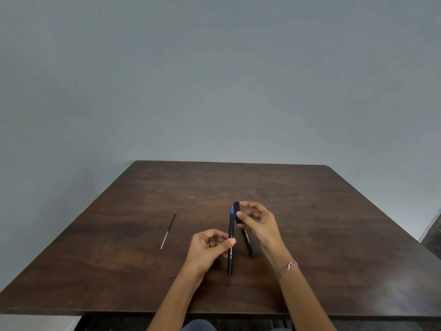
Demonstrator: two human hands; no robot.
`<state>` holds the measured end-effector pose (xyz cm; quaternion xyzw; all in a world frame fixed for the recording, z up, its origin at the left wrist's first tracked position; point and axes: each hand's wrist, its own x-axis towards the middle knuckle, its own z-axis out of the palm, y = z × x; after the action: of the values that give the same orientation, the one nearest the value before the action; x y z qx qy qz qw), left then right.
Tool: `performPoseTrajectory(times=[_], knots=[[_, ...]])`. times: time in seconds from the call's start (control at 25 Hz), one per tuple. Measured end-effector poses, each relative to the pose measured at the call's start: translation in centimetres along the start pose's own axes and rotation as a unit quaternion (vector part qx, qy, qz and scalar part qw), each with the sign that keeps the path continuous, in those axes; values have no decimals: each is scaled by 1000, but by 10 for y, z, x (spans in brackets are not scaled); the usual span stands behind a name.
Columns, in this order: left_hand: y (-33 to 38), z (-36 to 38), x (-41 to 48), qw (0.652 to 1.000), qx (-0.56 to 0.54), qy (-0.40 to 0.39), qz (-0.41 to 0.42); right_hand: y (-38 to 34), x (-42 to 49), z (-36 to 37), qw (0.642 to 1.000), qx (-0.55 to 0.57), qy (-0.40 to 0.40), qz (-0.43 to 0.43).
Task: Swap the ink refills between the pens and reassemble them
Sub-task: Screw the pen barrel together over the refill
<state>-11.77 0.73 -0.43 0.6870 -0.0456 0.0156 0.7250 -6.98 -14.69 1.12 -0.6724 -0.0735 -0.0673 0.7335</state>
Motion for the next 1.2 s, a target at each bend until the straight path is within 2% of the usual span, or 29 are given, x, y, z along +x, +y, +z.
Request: performPoseTrajectory(times=[0.2, 0.36, 0.56, 0.84, 1.2], knots=[[2, -3, -3, 995, 9, -99, -28, -5, -19, -23, 988, 153, 1, -21], [2, -4, -3, 991, 37, -127, -28, -3, -22, -21, 985, 170, 19, -34], [-1, -3, -4, 989, 49, -137, -30, -1, -23, -23, 976, 201, 58, -58], [0, -3, -3, 987, 65, -143, -44, 1, -24, -25, 967, 242, 57, -60], [-1, -3, -4, 988, 70, -132, -32, -2, -28, -20, 976, 216, -6, -27]])
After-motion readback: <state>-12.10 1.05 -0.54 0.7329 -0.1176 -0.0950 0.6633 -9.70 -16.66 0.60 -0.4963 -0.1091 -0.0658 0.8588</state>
